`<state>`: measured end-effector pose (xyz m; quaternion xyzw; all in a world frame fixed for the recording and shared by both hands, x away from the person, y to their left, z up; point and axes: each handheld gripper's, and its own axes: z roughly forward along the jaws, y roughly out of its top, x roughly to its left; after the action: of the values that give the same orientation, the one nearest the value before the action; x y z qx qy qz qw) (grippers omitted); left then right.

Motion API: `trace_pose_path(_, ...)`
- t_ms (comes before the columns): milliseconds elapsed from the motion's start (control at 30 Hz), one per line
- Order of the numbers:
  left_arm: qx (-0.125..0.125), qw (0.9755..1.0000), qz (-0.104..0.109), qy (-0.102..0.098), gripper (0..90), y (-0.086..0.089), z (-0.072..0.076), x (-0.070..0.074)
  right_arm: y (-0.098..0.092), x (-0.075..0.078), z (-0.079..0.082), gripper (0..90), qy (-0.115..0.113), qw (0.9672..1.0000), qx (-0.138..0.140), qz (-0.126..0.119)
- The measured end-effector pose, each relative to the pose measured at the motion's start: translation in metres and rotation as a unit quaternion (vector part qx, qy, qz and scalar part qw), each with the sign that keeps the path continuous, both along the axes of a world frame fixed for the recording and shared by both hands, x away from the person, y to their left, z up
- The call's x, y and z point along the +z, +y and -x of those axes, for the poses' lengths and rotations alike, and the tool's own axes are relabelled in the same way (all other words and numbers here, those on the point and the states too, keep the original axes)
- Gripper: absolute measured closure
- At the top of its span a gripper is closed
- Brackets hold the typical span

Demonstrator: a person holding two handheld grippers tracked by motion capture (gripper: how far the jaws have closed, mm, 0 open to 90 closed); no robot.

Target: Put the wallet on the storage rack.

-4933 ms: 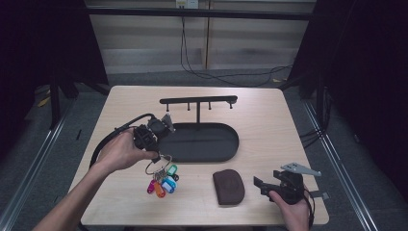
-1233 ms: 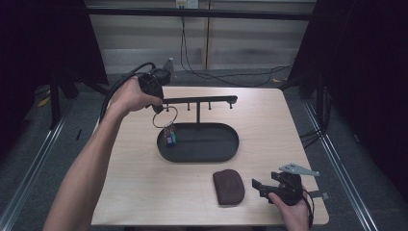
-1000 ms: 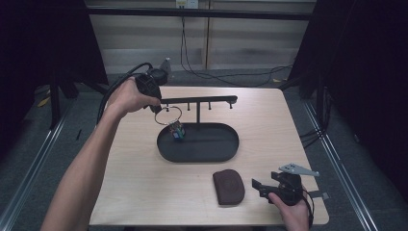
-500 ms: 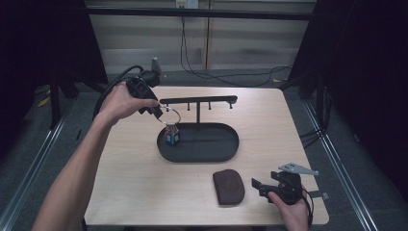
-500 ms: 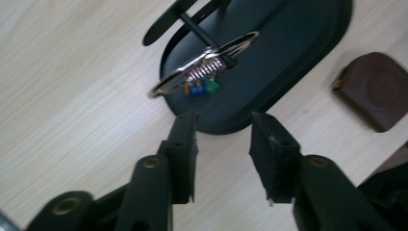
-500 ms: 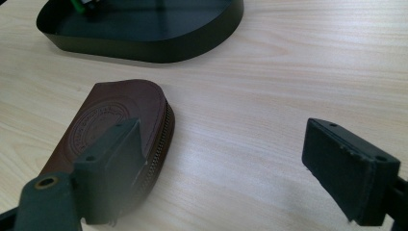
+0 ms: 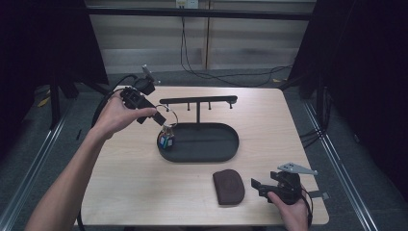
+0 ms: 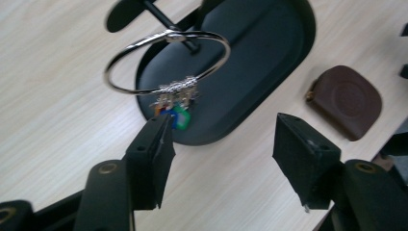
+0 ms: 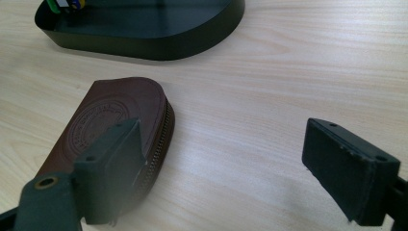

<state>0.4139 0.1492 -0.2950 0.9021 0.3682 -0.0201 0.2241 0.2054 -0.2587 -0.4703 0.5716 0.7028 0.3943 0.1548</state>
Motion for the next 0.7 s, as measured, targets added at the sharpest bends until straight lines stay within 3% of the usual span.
trace_pose_path(133,-0.004,0.9998,0.020,-0.002,37.0,0.003,0.004,-0.008,0.000,0.000,-0.001,14.5,0.000,1.0000,0.000,0.001)
trace_pose_path(267,0.003,0.9996,0.024,-0.012,34.2,0.008,0.012,-0.020,0.000,0.000,0.000,14.5,-0.001,1.0000,-0.002,0.001)
trace_pose_path(400,0.029,0.9990,0.026,-0.020,29.6,0.013,0.022,-0.030,0.000,0.001,0.002,14.5,-0.003,1.0000,0.001,0.003)
trace_pose_path(600,0.032,0.9972,0.061,-0.030,27.2,0.023,0.035,-0.043,0.001,0.000,0.000,14.5,-0.001,1.0000,0.000,0.003)
trace_pose_path(700,0.038,0.9950,0.085,-0.036,23.8,0.030,0.041,-0.051,0.001,-0.001,-0.001,14.5,0.000,1.0000,0.000,0.005)
